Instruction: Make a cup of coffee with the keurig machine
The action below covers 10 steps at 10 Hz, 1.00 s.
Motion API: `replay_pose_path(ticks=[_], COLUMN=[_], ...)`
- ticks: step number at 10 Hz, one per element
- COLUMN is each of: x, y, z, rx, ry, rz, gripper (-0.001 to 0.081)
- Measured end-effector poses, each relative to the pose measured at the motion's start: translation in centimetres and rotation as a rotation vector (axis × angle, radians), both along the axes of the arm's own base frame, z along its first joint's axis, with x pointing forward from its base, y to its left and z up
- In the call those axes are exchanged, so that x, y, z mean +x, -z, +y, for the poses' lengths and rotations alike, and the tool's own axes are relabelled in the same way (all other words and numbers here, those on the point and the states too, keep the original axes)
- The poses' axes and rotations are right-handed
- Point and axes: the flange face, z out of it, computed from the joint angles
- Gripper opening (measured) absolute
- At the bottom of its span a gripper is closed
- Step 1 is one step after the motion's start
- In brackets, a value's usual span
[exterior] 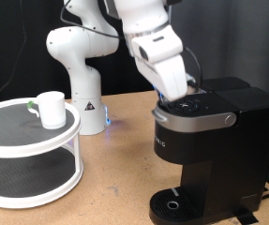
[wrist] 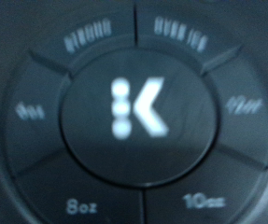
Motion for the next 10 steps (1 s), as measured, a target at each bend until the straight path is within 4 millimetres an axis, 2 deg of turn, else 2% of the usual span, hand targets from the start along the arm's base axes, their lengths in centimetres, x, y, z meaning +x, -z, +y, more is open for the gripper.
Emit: replay_pose_path(ticks=[1, 6, 10], x=[0.18, 0.13, 0.11], y=[0.67, 0.66, 0.30], z=[-0.18, -0.17, 0.00], rx=[-0.006, -0.004, 0.098], ry=[0.005, -0.003, -0.015], rz=[-0.010, -0.015, -0.044], gripper=[0.0002, 0.0002, 0.0002])
